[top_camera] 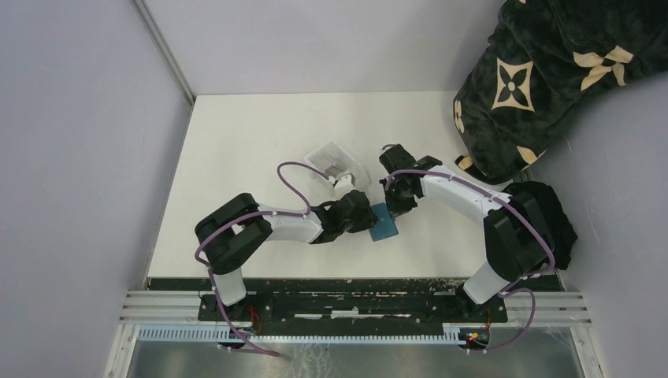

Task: Put the credit cards into the card holder
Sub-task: Close the card holder at the center of the board.

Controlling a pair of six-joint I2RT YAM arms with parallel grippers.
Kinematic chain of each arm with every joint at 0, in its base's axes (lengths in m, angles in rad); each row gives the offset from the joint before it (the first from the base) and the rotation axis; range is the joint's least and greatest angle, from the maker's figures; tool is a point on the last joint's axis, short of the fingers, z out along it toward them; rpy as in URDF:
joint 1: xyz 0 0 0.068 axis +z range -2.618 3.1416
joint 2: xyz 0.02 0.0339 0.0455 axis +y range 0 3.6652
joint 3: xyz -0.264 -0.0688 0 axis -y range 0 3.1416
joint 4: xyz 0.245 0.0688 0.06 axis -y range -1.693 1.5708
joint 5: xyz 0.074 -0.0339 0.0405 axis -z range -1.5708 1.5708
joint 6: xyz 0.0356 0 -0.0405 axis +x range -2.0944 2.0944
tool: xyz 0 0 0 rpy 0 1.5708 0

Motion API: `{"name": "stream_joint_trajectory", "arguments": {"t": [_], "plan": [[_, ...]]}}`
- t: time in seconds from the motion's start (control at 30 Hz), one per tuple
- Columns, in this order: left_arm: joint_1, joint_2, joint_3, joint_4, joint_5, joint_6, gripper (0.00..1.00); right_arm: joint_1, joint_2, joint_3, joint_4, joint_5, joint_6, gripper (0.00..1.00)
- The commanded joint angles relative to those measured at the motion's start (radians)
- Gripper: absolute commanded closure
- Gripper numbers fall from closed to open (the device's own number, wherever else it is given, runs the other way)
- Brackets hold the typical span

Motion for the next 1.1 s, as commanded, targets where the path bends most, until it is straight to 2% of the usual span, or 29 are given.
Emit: {"name": "stream_joint_trajectory", "arguments": {"t": [0.0,0.63,0.83,1.07], "plan": [[-0.004,0.037,0.019,-0.055,-0.004,0.036,0.51,0.016,0.015,0.049,0.007,0.008,-0.016,0.99],[-0.004,0.061,0.023,-0.046,0.013,0.028,0.54,0.067,0.109,0.108,0.02,0.023,-0.019,0.99],[-0.003,0.065,0.025,-0.048,0.022,0.023,0.54,0.07,0.102,0.125,-0.001,0.076,-0.035,0.89],[-0.004,0.072,0.027,-0.048,0.03,0.018,0.54,0.069,0.111,0.124,-0.004,0.091,-0.042,0.84]]}}
